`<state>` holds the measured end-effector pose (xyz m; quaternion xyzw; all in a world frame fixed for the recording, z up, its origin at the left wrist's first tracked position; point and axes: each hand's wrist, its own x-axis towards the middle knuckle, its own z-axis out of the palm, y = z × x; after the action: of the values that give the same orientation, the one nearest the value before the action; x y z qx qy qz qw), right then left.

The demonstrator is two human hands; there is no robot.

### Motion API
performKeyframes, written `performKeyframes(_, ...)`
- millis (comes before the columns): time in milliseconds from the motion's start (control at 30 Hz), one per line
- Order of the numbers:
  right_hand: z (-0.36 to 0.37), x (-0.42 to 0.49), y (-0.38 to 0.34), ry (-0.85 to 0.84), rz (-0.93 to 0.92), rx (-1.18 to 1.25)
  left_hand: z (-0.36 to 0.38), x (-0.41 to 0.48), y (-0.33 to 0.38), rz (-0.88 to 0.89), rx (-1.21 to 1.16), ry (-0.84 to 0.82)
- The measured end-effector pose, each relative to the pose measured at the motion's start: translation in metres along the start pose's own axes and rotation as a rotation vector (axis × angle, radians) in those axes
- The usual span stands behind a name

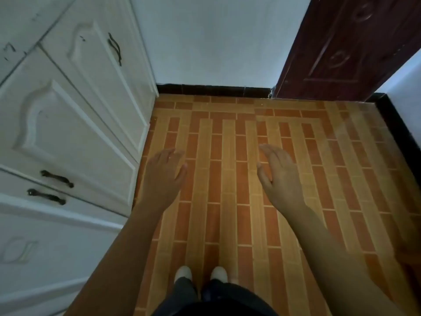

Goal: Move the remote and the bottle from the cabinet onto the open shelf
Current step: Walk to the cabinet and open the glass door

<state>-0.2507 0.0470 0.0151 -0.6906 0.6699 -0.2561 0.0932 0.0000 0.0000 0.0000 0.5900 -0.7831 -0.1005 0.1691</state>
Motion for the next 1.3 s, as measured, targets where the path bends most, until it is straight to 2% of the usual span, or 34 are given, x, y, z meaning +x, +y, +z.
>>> performKeyframes(233, 0.005, 0.021, 0.018, -0.031, 0.005, 0.013, 0.008, 0.014, 0.0, -0.023, -0.003, 0.082)
performKeyframes(433, 0.014, 0.071, 0.021, -0.033, -0.034, 0.029, 0.008, 0.057, -0.012, -0.088, -0.033, 0.068)
performKeyframes(800, 0.045, 0.252, 0.022, -0.012, -0.042, 0.035, 0.007, 0.225, -0.068, -0.141, -0.063, 0.076)
performKeyframes(1033, 0.058, 0.356, 0.021, 0.018, -0.052, 0.021, 0.001, 0.329, -0.085, -0.094, -0.069, 0.067)
performKeyframes(1300, 0.083, 0.45, 0.059, -0.009, -0.073, 0.019, 0.022, 0.417, -0.095, -0.118, -0.066, 0.063)
